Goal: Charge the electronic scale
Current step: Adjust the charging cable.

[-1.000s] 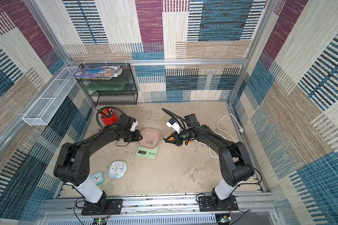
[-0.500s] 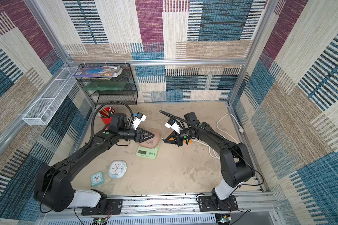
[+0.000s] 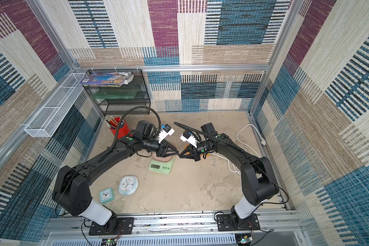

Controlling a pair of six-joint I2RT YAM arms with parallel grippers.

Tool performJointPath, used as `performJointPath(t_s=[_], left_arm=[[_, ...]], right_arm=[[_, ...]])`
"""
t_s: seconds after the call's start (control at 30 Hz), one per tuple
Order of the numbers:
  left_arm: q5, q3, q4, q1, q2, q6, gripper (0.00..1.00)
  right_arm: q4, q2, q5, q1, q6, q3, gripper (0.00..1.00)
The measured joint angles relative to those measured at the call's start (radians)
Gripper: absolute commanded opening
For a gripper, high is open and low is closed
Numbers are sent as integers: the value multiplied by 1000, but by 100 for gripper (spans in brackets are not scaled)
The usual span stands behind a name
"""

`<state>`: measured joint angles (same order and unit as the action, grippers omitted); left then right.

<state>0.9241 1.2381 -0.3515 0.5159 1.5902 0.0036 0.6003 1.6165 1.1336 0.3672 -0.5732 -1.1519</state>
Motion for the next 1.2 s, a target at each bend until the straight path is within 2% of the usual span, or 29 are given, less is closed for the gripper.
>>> performJointPath(t_s=[0.13,0.37,0.6,0.9,1.07,1.2], left_arm=[[2,9,-25,10,13,25,32],[2,15,-34,15,27,30,5],[9,-31,56,15,9,-18,0],[24,-154,359,16,-47,-253,0],[26,-172,467,23,-55,-317,0],[32,-172,505,33,-55,-342,0]], right_arm=[[-1,-8,0,-2,1,0,3],[-14,-36,3,-13,19,7,10],[-103,-81,8,-30,93,60,22],[-475,-263,6,-68,381,283,27],[-728,-338,-15,-68,571,390,34],[-844,-350,-28,-59,649,405,37]])
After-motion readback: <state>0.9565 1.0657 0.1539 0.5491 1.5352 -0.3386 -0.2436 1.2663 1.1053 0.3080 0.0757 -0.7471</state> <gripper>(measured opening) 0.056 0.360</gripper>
